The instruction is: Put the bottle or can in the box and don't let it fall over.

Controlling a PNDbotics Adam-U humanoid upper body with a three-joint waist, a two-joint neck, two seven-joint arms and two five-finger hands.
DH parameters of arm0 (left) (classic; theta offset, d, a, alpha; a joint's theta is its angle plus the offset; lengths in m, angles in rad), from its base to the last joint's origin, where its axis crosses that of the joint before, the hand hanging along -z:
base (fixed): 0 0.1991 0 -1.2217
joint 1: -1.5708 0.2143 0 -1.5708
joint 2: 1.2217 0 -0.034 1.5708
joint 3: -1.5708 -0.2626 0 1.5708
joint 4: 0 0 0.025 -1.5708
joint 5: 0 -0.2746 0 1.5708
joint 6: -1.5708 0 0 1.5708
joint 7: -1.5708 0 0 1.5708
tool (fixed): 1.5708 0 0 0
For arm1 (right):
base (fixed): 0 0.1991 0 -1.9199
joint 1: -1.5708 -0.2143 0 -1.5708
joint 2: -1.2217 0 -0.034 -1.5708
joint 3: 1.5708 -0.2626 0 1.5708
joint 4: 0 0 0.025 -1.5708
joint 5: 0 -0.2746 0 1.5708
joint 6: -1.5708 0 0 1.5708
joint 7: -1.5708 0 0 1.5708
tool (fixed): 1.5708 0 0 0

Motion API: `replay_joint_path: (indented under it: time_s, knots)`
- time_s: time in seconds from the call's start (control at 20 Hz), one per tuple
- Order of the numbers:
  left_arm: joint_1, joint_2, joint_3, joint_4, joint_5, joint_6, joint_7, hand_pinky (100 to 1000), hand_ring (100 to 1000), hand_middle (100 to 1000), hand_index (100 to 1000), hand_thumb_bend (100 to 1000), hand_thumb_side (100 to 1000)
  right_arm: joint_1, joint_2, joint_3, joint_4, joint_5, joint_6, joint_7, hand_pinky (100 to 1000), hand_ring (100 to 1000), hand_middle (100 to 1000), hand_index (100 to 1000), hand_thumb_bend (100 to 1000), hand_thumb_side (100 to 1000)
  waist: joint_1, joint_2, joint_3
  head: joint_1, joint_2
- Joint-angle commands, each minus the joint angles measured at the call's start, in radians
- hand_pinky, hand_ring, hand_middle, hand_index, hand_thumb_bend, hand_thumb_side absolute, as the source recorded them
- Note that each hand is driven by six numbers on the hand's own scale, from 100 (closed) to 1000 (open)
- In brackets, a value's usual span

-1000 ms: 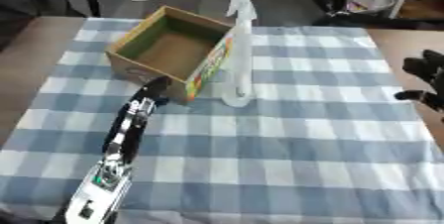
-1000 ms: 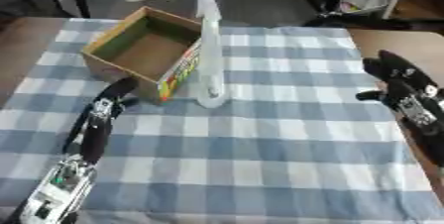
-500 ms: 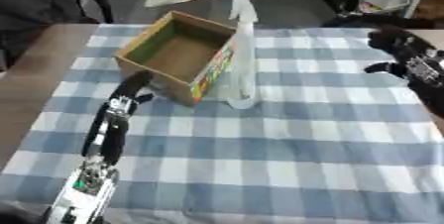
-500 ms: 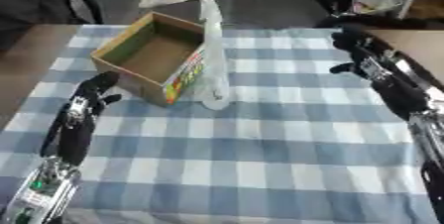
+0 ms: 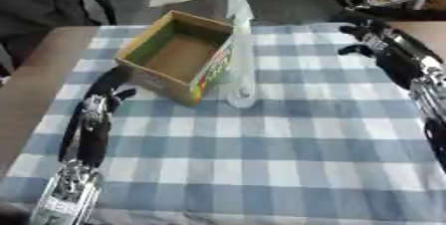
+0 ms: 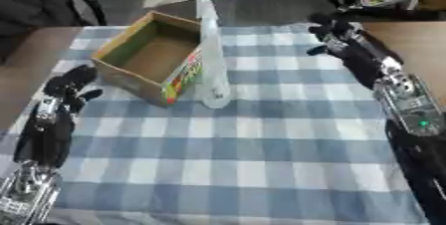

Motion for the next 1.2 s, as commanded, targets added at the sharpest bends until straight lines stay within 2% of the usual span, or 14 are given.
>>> replay_joint_path:
  time_s: [0.05, 0.3, 0.7, 0.8, 0.85, 0.9, 1.1, 1.2]
  knots:
    - [-0.01, 0.011, 0.008, -0.033, 0.007, -0.007, 0.002, 842, 921, 814, 893, 233, 973, -0.044, 0.01, -0.013, 0.059, 0.069, -0.03, -0.02, 816, 1000, 1000, 1000, 100, 839, 0.001, -0.008, 0.005, -0.009, 0.005]
    - [-0.012, 0.01, 0.013, -0.038, 0.01, -0.005, 0.002, 842, 920, 814, 892, 234, 971, -0.07, 0.039, -0.015, 0.122, 0.218, -0.085, -0.094, 850, 1000, 1000, 1000, 100, 884, 0.004, -0.008, 0.017, -0.016, 0.005]
    - [-0.016, 0.006, 0.015, -0.035, 0.014, -0.005, 0.002, 843, 920, 813, 891, 236, 971, -0.07, 0.082, -0.011, 0.146, 0.458, -0.129, -0.247, 878, 1000, 1000, 1000, 100, 854, 0.002, -0.009, 0.025, -0.011, 0.005]
    - [-0.018, 0.005, 0.014, -0.033, 0.015, -0.005, 0.0, 843, 920, 813, 891, 235, 971, -0.072, 0.092, -0.007, 0.146, 0.506, -0.139, -0.275, 882, 1000, 1000, 1000, 100, 845, 0.003, -0.008, 0.029, -0.01, 0.005]
    - [-0.019, 0.004, 0.013, -0.033, 0.016, -0.005, -0.001, 843, 920, 813, 891, 235, 971, -0.073, 0.097, -0.005, 0.148, 0.528, -0.143, -0.288, 884, 1000, 1000, 1000, 100, 803, 0.003, -0.008, 0.031, -0.01, 0.005]
    - [-0.021, 0.004, 0.012, -0.033, 0.017, -0.005, -0.002, 843, 920, 813, 891, 235, 970, -0.075, 0.102, -0.003, 0.15, 0.548, -0.147, -0.299, 885, 1000, 1000, 1000, 100, 837, 0.003, -0.008, 0.034, -0.011, 0.005]
    - [-0.028, 0.002, 0.01, -0.034, 0.022, -0.005, -0.005, 843, 920, 813, 891, 237, 968, -0.079, 0.117, 0.002, 0.154, 0.606, -0.162, -0.335, 886, 1000, 1000, 1000, 100, 821, 0.006, -0.008, 0.044, -0.013, 0.005]
    - [-0.035, 0.0, 0.007, -0.035, 0.026, -0.005, -0.008, 843, 919, 813, 891, 239, 964, -0.085, 0.122, 0.008, 0.148, 0.636, -0.172, -0.352, 887, 1000, 1000, 1000, 100, 765, 0.007, -0.01, 0.055, -0.015, 0.005]
